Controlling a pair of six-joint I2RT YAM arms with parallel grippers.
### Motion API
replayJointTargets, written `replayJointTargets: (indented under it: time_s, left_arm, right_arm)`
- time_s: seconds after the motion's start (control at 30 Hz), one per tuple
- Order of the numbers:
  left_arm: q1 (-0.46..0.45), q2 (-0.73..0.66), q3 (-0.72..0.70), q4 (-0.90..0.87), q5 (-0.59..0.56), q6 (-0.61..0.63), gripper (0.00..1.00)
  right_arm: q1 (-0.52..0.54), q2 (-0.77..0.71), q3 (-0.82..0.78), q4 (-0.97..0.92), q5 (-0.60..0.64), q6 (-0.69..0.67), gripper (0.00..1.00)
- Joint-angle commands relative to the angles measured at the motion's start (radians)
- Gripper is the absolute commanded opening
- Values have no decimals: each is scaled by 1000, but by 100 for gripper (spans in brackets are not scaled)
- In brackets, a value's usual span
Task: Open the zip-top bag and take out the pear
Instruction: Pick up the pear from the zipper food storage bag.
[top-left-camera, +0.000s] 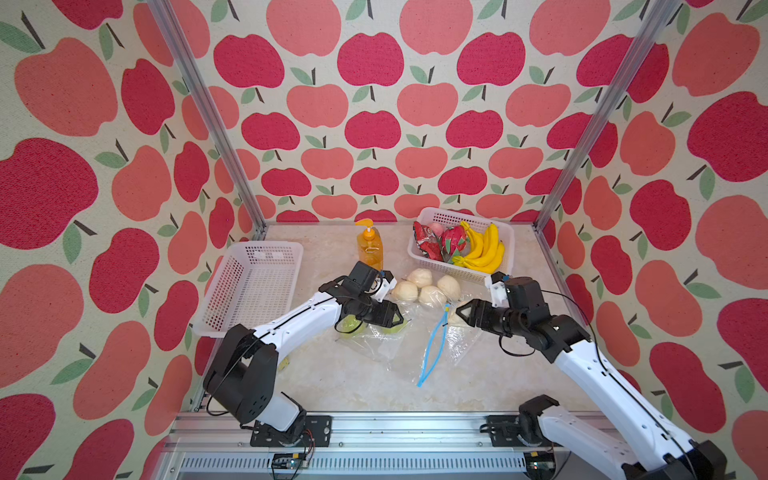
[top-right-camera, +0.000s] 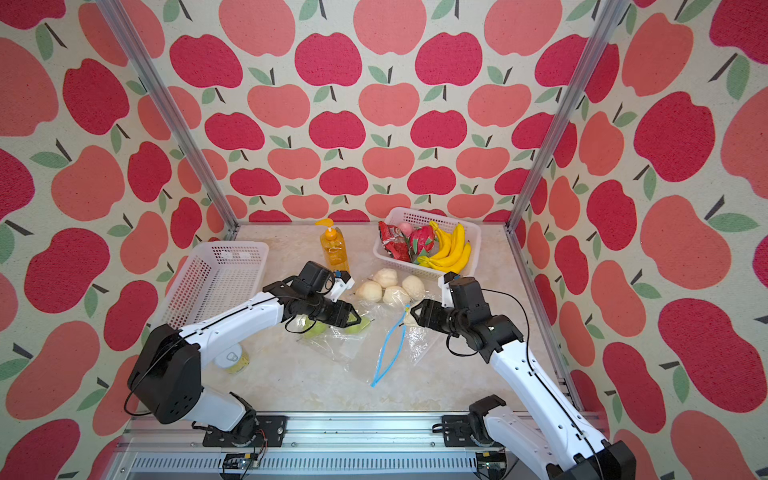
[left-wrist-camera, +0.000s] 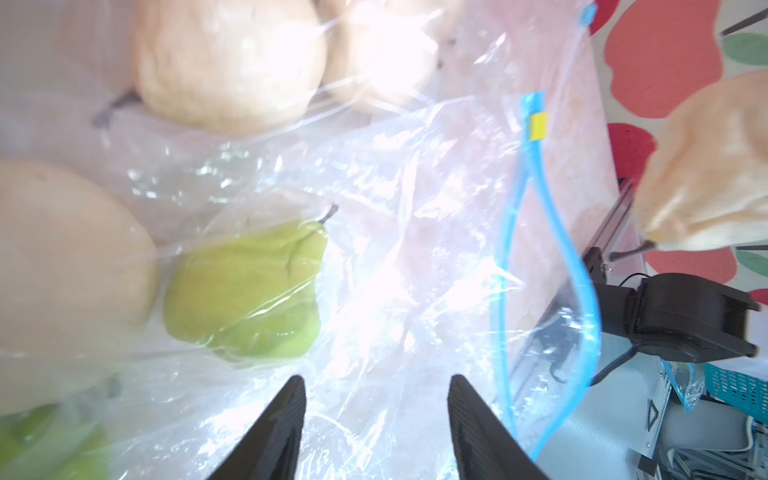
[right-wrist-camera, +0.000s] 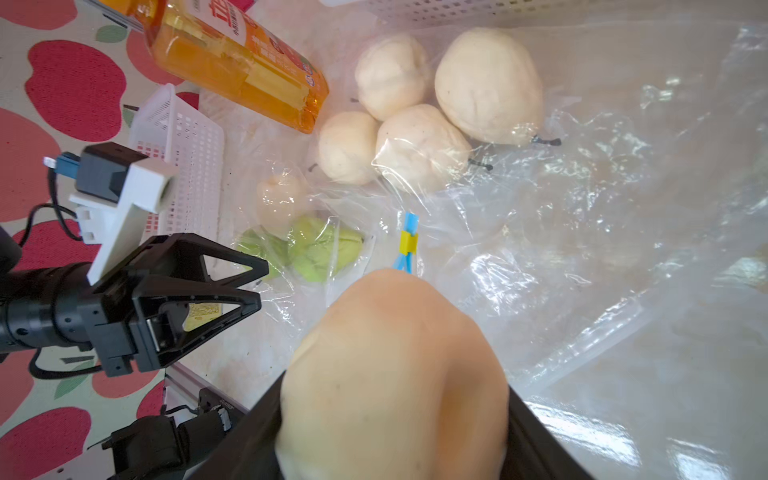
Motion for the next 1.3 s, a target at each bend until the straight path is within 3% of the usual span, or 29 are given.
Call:
replayJointTargets:
  time_s: [0.0, 0.23, 0.3, 0.33, 0.5, 0.77, 1.03, 1.17, 1.27]
  left_arm:
    - [5, -87, 39, 1, 67, 170, 70]
    - [-39, -219, 10, 144, 147, 445, 86]
    - [-54, -250, -14, 201, 161, 497, 98]
    - [-61, -257, -18, 220, 162, 514, 98]
    - [-89, -215, 39, 232, 140, 525, 98]
    - [-141, -107, 124, 283, -27, 496, 98]
    - [-156, -69, 148, 351, -37, 462, 99]
    - [-162, -60, 151, 375, -51, 437, 89]
    - [-162, -61, 145, 388, -75, 422, 73]
  right_arm:
    - [-18, 26, 88, 17, -196, -115, 60]
    - [-27, 140, 233, 39, -384, -164, 66]
    - [-28, 174, 271, 33, -413, -176, 66]
    - [-27, 191, 295, 28, -423, -183, 67]
    - [-27, 262, 367, 27, -490, -193, 67]
    - [-16, 307, 381, 78, -531, -165, 68]
    - [18, 330, 376, 124, -535, -134, 70]
    - [32, 339, 366, 157, -536, -111, 70]
    - [37, 344, 357, 175, -532, -94, 73]
